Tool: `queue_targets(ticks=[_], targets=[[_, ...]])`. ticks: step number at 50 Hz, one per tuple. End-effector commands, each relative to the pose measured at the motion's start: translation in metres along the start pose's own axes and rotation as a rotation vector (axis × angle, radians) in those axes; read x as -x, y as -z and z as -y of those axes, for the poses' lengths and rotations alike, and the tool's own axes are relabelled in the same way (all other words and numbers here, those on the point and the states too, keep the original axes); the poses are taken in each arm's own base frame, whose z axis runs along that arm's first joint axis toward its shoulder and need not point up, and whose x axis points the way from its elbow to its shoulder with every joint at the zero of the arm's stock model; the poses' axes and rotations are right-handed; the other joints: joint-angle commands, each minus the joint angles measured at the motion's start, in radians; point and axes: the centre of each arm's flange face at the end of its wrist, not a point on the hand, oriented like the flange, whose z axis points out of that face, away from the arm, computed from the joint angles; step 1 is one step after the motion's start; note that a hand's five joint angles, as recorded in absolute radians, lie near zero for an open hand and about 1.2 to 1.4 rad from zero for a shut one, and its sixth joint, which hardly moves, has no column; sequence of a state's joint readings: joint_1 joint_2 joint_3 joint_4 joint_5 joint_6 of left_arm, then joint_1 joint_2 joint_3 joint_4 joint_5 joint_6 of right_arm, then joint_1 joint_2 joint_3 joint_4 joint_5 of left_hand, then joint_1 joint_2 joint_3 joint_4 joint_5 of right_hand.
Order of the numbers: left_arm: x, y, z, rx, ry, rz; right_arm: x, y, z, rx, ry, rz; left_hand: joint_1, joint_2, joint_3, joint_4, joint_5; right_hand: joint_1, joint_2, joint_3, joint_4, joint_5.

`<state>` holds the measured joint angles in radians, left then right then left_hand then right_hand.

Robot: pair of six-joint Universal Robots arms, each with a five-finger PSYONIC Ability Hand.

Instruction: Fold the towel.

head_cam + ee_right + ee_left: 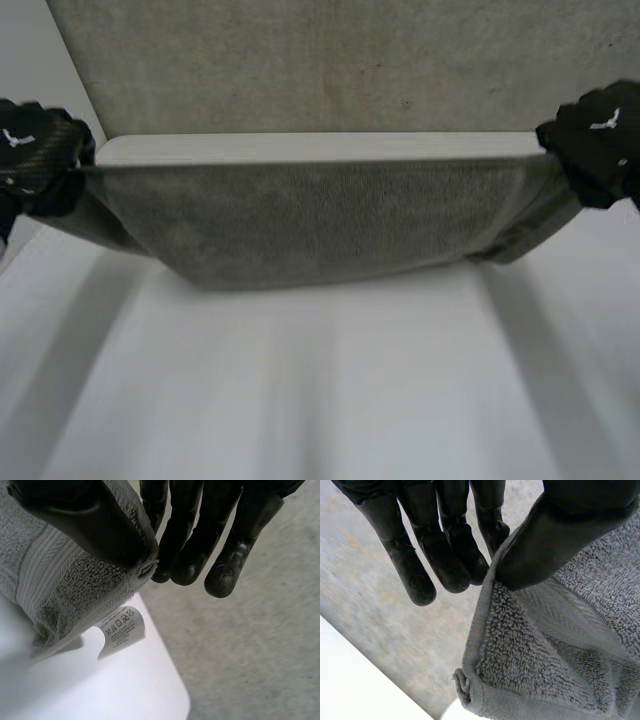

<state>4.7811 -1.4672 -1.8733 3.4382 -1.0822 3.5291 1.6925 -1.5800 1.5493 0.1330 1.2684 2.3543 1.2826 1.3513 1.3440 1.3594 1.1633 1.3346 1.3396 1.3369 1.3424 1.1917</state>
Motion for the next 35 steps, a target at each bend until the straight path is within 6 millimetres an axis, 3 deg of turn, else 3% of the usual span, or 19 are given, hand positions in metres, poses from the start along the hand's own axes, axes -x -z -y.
queue_targets(ticks=[1, 5, 7, 8, 9, 10, 12, 13, 15, 16, 17, 20, 24, 26, 27, 28, 29, 31, 35], targets=[[-0.013, -0.012, -0.019, 0.042, 0.029, -0.054, 0.023, -0.010, -0.017, 0.048, -0.033, 0.076, 0.114, 0.045, 0.052, 0.037, 0.058, 0.062, 0.057, 0.059, 0.054, 0.030], [-0.007, -0.032, -0.022, 0.020, 0.019, -0.045, 0.030, -0.023, -0.013, 0.012, -0.045, 0.078, 0.114, 0.045, 0.052, 0.037, 0.058, 0.062, 0.057, 0.059, 0.054, 0.030], [-0.002, -0.059, -0.011, -0.040, -0.002, -0.047, 0.028, -0.033, -0.002, -0.048, -0.042, 0.055, 0.114, 0.045, 0.052, 0.037, 0.058, 0.062, 0.057, 0.059, 0.054, 0.030], [-0.002, -0.059, -0.011, -0.040, -0.002, -0.047, 0.022, -0.045, 0.011, -0.113, -0.047, 0.011, 0.114, 0.045, 0.052, 0.037, 0.058, 0.062, 0.057, 0.059, 0.054, 0.030], [0.000, -0.074, 0.003, -0.093, -0.022, -0.036, 0.011, -0.057, 0.027, -0.186, -0.051, -0.053, 0.114, 0.045, 0.052, 0.037, 0.058, 0.062, 0.057, 0.059, 0.054, 0.030], [0.000, -0.075, 0.003, -0.093, -0.022, -0.036, 0.011, -0.057, 0.027, -0.187, -0.052, -0.054, 0.114, 0.045, 0.052, 0.037, 0.058, 0.062, 0.057, 0.059, 0.054, 0.030], [0.010, -0.100, 0.047, -0.220, -0.056, 0.042, -0.028, -0.073, 0.062, -0.324, -0.069, -0.230, 0.114, 0.045, 0.052, 0.037, 0.058, 0.062, 0.057, 0.059, 0.054, 0.030], [0.010, -0.100, 0.048, -0.220, -0.056, 0.043, -0.028, -0.073, 0.062, -0.324, -0.069, -0.231, 0.114, 0.045, 0.052, 0.037, 0.058, 0.062, 0.057, 0.059, 0.054, 0.030], [0.027, -0.110, 0.098, -0.347, -0.064, 0.161, -0.061, -0.074, 0.095, -0.432, -0.104, -0.354, 0.114, 0.045, 0.052, 0.037, 0.058, 0.062, 0.057, 0.059, 0.054, 0.030], [0.028, -0.111, 0.098, -0.348, -0.064, 0.161, -0.062, -0.074, 0.095, -0.433, -0.104, -0.355, 0.114, 0.045, 0.052, 0.037, 0.058, 0.062, 0.057, 0.059, 0.054, 0.030], [0.035, -0.111, 0.118, -0.398, -0.050, 0.207, -0.070, -0.071, 0.109, -0.476, -0.126, -0.379, 0.114, 0.045, 0.052, 0.037, 0.058, 0.062, 0.057, 0.059, 0.054, 0.030], [0.040, -0.109, 0.129, -0.431, -0.002, 0.221, -0.077, -0.067, 0.118, -0.501, -0.148, -0.374, 0.114, 0.045, 0.052, 0.037, 0.058, 0.062, 0.057, 0.059, 0.054, 0.030], [0.034, -0.109, 0.120, -0.411, 0.060, 0.178, -0.066, -0.066, 0.112, -0.453, -0.160, -0.297, 0.114, 0.045, 0.052, 0.037, 0.058, 0.062, 0.057, 0.059, 0.054, 0.030], [0.025, -0.104, 0.090, -0.327, 0.109, 0.129, -0.055, -0.067, 0.103, -0.411, -0.162, -0.235, 0.114, 0.045, 0.052, 0.037, 0.058, 0.062, 0.057, 0.059, 0.054, 0.030], [0.025, -0.104, 0.090, -0.326, 0.109, 0.129, -0.043, -0.069, 0.091, -0.367, -0.165, -0.168, 0.114, 0.045, 0.052, 0.037, 0.058, 0.062, 0.057, 0.059, 0.054, 0.030], [0.021, -0.100, 0.071, -0.272, 0.118, 0.111, -0.030, -0.069, 0.081, -0.330, -0.168, -0.103, 0.114, 0.045, 0.052, 0.037, 0.058, 0.062, 0.057, 0.059, 0.054, 0.030], [0.021, -0.100, 0.070, -0.271, 0.118, 0.111, -0.030, -0.069, 0.081, -0.330, -0.168, -0.102, 0.114, 0.045, 0.052, 0.037, 0.058, 0.062, 0.057, 0.059, 0.054, 0.030], [0.019, -0.089, 0.028, -0.157, 0.133, 0.082, -0.005, -0.069, 0.061, -0.282, -0.167, 0.007, 0.114, 0.045, 0.052, 0.037, 0.058, 0.062, 0.057, 0.059, 0.054, 0.030], [0.020, -0.075, 0.000, -0.090, 0.143, 0.056, 0.010, -0.068, 0.033, -0.211, -0.159, 0.071, 0.114, 0.045, 0.052, 0.037, 0.058, 0.062, 0.057, 0.059, 0.054, 0.030]])
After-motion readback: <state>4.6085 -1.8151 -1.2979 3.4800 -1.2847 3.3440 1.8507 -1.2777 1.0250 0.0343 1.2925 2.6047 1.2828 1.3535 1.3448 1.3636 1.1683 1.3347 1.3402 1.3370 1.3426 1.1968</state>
